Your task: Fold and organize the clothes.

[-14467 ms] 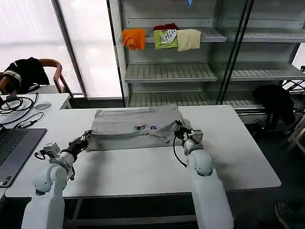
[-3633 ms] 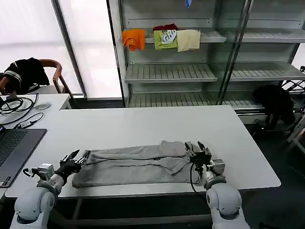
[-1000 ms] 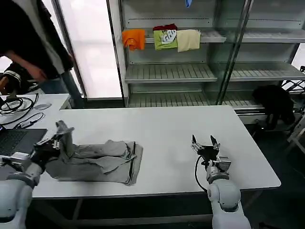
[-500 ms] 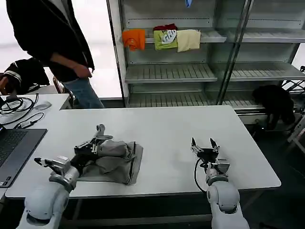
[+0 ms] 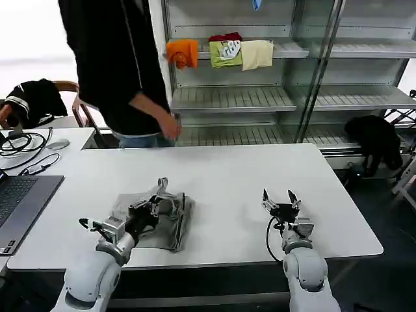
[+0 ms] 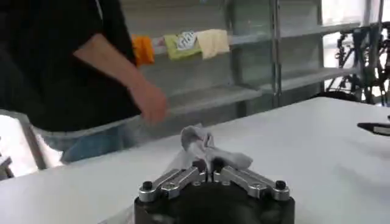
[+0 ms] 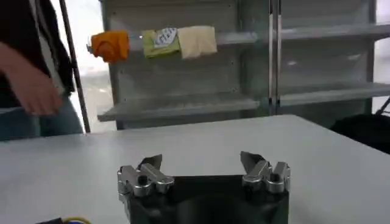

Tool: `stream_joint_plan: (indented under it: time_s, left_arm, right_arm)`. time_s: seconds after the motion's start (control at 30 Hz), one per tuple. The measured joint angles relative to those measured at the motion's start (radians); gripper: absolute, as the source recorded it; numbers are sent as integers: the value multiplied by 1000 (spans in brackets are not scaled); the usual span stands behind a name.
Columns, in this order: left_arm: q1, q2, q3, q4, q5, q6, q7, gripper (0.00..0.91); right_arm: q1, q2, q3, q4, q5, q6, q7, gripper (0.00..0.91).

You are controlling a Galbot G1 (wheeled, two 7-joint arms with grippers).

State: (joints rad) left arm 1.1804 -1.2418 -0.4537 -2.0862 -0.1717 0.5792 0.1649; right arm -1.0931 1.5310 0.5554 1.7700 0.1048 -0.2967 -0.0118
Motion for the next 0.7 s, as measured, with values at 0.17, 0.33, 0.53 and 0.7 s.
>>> stream_joint_plan:
  time_s: [0.17, 0.33, 0.53, 0.7]
  left_arm:
    - [-6, -14, 31, -16, -15, 1, -20, 907]
    - [-6, -26, 53, -43, -36, 1, -38, 907]
    - [-2, -30, 50, -78, -65, 1, -59, 907]
    - [14, -14, -1, -87, -102, -2, -63, 907]
  right_arm:
    - [-6, 0, -2, 2, 0, 7, -9, 907]
    - [-18, 1, -11, 19, 13, 21, -29, 907]
    - [-35, 1, -31, 52, 22, 41, -63, 907]
    - [-53, 2, -55, 85, 30, 55, -92, 907]
